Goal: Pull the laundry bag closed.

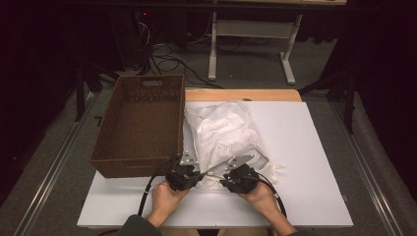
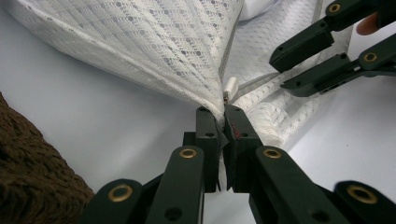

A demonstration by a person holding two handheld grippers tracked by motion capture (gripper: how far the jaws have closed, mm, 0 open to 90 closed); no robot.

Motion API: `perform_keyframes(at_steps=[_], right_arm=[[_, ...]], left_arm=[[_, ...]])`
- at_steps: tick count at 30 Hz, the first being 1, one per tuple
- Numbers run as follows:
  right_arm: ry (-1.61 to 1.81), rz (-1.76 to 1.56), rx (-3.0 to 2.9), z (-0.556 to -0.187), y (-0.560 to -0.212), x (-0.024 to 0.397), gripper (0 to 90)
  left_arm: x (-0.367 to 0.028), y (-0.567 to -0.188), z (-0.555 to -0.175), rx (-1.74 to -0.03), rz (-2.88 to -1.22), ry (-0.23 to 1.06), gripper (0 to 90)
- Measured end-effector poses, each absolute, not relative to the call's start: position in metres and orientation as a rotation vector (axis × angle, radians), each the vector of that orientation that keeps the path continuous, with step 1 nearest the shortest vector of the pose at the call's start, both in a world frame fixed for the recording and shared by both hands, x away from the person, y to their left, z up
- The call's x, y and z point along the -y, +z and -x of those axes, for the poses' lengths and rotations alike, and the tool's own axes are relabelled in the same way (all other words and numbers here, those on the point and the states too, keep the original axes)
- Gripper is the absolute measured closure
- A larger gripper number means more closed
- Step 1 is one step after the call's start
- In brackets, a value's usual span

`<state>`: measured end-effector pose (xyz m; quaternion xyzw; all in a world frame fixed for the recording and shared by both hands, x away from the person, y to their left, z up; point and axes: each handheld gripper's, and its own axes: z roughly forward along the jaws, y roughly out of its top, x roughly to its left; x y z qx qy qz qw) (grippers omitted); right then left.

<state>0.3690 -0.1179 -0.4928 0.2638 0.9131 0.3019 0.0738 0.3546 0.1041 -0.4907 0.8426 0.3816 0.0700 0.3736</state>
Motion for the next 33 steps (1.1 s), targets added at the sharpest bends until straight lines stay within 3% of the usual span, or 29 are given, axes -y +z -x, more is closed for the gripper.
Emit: perform_keyframes(at_steps=[17, 33], right_arm=[[1.001, -0.784, -2.76, -0.382, -0.499, 0.095, 69.4], [1.038, -0.716, -2.775, -0.377, -0.495, 0.09, 80.1]], left_arm=[[-0.107, -0.493, -0.351, -0.95, -2.159, 0.172, 85.6], [-0.111, -0.492, -0.351, -0.957, -2.154, 0.173, 86.0]])
